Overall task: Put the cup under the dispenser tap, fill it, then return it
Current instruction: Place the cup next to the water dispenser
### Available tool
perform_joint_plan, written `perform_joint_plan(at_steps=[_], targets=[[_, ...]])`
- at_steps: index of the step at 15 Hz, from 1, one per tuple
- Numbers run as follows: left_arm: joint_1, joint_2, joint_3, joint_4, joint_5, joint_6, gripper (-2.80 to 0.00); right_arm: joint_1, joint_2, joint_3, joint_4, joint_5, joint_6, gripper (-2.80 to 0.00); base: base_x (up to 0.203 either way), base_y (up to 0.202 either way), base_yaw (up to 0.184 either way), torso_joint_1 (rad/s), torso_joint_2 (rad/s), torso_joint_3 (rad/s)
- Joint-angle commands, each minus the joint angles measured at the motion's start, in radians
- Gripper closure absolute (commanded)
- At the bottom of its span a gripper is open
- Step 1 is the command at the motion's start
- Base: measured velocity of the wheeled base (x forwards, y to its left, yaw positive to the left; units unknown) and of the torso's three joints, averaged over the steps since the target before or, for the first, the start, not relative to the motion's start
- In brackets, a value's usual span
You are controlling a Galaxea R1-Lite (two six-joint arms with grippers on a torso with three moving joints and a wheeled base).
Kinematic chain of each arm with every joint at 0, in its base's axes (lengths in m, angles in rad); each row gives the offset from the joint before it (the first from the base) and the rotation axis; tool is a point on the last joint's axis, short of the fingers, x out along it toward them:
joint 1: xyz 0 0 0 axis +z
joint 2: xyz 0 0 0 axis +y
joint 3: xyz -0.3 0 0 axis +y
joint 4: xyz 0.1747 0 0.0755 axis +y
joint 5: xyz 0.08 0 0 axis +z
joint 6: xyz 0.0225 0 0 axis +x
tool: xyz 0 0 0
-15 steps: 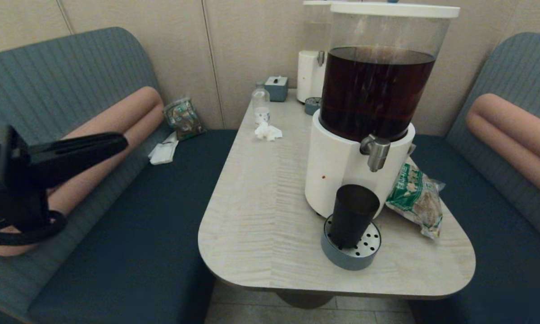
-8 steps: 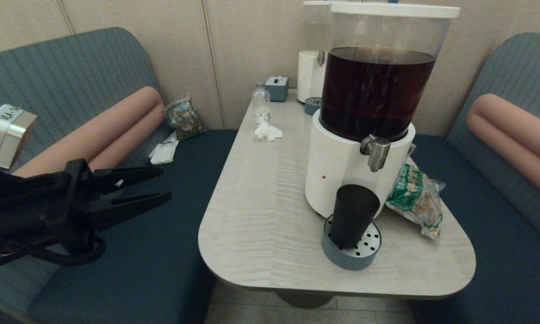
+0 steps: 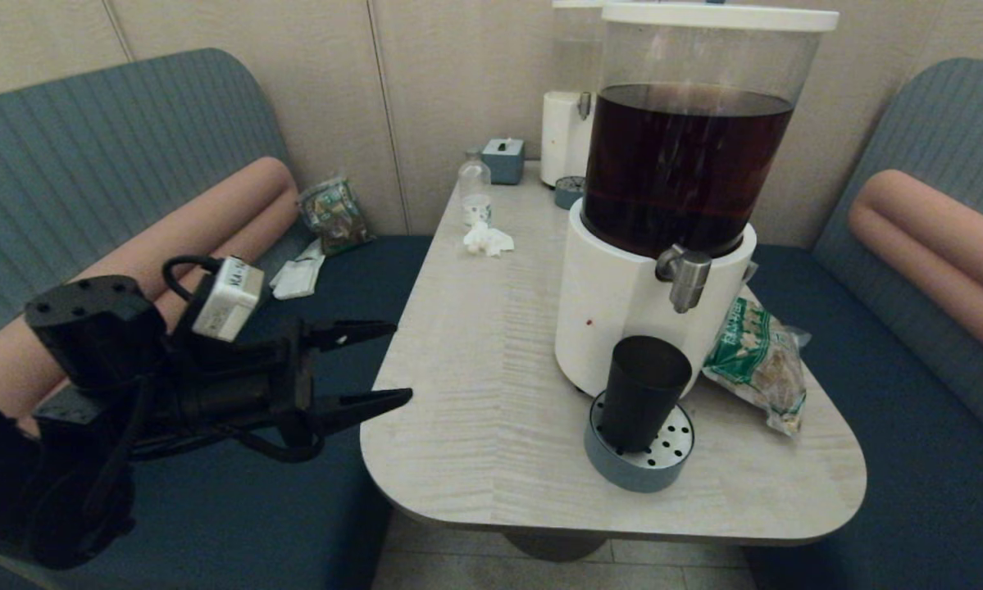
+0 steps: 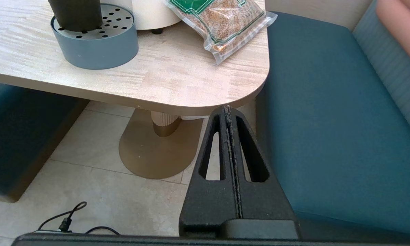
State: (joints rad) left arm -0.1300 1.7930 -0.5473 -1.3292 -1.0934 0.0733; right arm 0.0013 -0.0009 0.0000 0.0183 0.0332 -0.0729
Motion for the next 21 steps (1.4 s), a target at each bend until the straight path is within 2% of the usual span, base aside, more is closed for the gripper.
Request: perform_joint_plan(at_steps=[1, 4, 7, 10, 13, 15, 21], targets=[[-0.106, 0.134, -0.072, -0.010, 0.030, -0.009, -2.80, 0.000, -0.001, 0.002, 0.000, 0.001, -0.001, 0.00, 0.000, 0.000, 0.000, 0.000, 0.00, 0.000], [-0.212, 0.205, -0.155, -0.016, 0.092, -0.039, -2.80, 0.000, -0.001, 0.002, 0.000, 0.001, -0.001, 0.00, 0.000, 0.000, 0.000, 0.000, 0.00, 0.000], [-0.284, 0.267, -0.234, -0.017, 0.155, -0.055, -2.80, 0.000, -0.001, 0.002, 0.000, 0.001, -0.001, 0.00, 0.000, 0.000, 0.000, 0.000, 0.00, 0.000], [-0.320, 0.302, -0.253, -0.022, 0.187, -0.072, -2.80, 0.000, -0.001, 0.002, 0.000, 0.001, -0.001, 0.00, 0.000, 0.000, 0.000, 0.000, 0.00, 0.000], [-0.388, 0.326, -0.295, -0.017, 0.221, -0.085, -2.80, 0.000, -0.001, 0.000, 0.000, 0.001, -0.001, 0.00, 0.000, 0.000, 0.000, 0.000, 0.00, 0.000], [-0.406, 0.343, -0.323, -0.021, 0.245, -0.105, -2.80, 0.000, -0.001, 0.000, 0.000, 0.001, -0.001, 0.00, 0.000, 0.000, 0.000, 0.000, 0.00, 0.000], [-0.462, 0.433, -0.383, -0.016, 0.287, -0.109, -2.80, 0.000, -0.001, 0.002, 0.000, 0.001, -0.001, 0.00, 0.000, 0.000, 0.000, 0.000, 0.00, 0.000]])
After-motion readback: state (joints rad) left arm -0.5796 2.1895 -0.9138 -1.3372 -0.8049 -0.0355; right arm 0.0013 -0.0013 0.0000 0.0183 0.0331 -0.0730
